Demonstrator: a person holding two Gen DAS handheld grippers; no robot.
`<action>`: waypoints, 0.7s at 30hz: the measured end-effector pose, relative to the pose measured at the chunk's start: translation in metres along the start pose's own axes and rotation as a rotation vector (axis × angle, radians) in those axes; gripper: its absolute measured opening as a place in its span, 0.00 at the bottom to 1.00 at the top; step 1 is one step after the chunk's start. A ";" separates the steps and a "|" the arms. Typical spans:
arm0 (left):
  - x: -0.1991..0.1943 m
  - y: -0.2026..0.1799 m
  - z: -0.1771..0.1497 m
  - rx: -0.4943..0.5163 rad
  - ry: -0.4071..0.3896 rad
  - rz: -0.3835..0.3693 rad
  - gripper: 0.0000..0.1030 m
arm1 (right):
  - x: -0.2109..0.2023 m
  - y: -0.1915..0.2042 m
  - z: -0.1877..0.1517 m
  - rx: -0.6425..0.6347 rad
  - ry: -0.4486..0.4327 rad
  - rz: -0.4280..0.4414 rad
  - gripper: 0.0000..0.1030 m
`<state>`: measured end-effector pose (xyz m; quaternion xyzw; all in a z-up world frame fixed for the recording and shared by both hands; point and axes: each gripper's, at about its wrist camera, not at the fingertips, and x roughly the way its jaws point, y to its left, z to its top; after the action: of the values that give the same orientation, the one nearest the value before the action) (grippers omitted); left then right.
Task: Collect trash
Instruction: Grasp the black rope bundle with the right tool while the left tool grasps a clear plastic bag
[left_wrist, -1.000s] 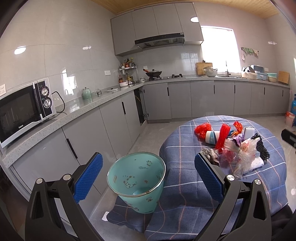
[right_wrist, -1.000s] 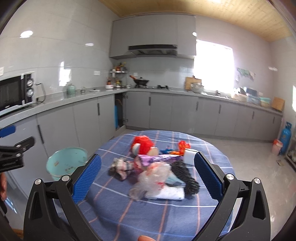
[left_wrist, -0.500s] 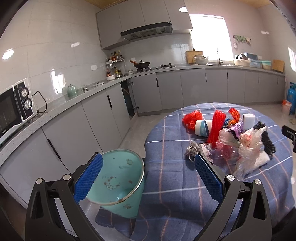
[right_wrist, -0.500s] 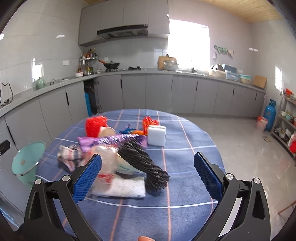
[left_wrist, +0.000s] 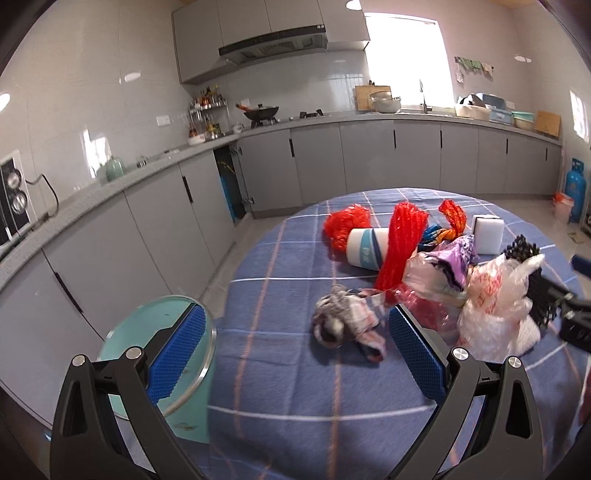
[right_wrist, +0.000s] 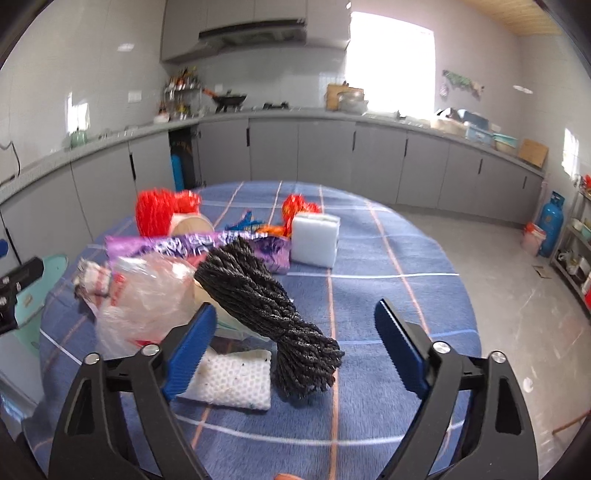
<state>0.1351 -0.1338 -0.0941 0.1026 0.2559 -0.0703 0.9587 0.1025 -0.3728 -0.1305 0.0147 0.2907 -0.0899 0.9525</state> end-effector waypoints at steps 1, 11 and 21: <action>0.003 -0.003 0.001 -0.004 0.005 -0.007 0.95 | 0.004 0.000 0.001 -0.003 0.016 0.010 0.77; 0.008 -0.023 -0.009 0.013 0.032 -0.045 0.95 | 0.023 -0.015 -0.011 -0.015 0.127 0.107 0.48; 0.007 -0.040 -0.016 0.049 0.041 -0.069 0.95 | 0.004 -0.038 -0.010 0.026 0.081 0.128 0.17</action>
<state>0.1262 -0.1694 -0.1181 0.1185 0.2772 -0.1075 0.9474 0.0935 -0.4101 -0.1398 0.0495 0.3264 -0.0319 0.9434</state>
